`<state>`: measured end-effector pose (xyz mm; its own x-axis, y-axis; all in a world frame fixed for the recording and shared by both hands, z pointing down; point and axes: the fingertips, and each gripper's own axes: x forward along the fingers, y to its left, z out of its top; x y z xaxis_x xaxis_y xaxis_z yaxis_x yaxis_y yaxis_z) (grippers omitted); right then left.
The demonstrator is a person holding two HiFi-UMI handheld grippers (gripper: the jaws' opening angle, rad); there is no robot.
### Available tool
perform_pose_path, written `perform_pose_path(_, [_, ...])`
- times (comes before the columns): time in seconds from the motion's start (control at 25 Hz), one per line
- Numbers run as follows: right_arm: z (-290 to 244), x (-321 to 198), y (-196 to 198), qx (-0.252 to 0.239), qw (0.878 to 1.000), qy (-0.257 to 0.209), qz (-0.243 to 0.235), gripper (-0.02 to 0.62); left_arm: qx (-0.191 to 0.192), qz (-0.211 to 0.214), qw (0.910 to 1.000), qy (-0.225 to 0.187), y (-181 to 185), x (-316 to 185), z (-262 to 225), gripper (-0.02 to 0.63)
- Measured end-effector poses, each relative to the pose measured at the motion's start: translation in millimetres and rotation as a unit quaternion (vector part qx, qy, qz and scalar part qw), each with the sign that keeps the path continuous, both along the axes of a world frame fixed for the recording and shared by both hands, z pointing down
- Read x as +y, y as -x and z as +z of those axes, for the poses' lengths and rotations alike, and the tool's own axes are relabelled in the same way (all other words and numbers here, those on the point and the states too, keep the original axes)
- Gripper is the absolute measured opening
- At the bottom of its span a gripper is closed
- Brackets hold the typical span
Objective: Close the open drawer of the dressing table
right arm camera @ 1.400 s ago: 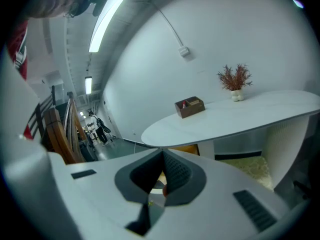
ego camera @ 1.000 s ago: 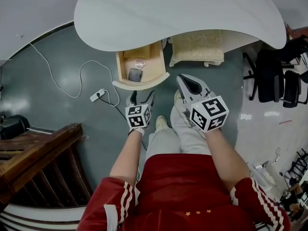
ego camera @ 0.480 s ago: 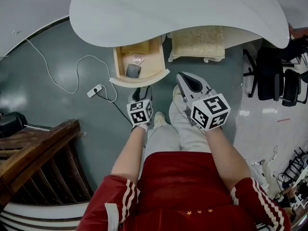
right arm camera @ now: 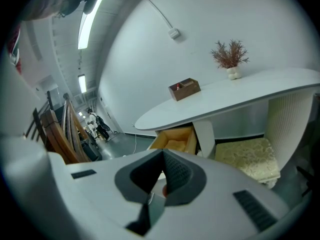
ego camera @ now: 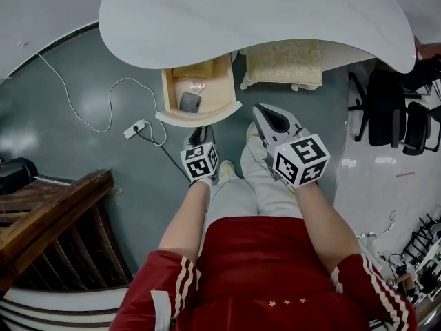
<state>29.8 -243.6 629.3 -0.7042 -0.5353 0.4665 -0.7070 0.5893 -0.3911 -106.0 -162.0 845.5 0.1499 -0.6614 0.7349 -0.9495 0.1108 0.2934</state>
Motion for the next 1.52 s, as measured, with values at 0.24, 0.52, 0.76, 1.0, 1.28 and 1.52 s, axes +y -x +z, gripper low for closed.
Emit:
perform_pose_path(0.24, [-2.6, -12.7, -2.4, 0.005, 1.000, -0.006, -0.002, 0.005, -0.009, 0.004, 0.9999, -0.008, 2.0, -6.5, 0.1, 0.100])
perform_pose_path(0.52, [-9.9, -20.8, -5.7, 0.019, 1.000, -0.016, -0.012, 0.005, -0.016, -0.005, 0.9996, -0.023, 6.7, -22.5, 0.9, 0.101])
perform_pose_path(0.76, [-7.6, -26.2, -11.1, 0.029, 0.999, -0.015, -0.014, 0.006, -0.016, -0.010, 0.9994, -0.030, 9.7, -39.0, 2.2, 0.103])
perform_pose_path(1.0, [1.6, -25.3, -6.9, 0.029, 0.999, -0.007, -0.027, 0.006, -0.018, 0.008, 0.9988, -0.046, 13.6, -59.9, 0.3, 0.104])
perform_pose_path(1.28, [13.9, -25.9, -6.5, 0.030, 0.999, 0.004, -0.027, 0.006, -0.021, 0.030, 0.9977, -0.058, 15.2, -83.3, -3.1, 0.104])
perform_pose_path(1.52, [14.7, -35.2, -11.2, 0.032, 0.999, 0.001, -0.021, 0.006, -0.029, 0.028, 0.9968, -0.070, 20.0, -104.0, -5.6, 0.104])
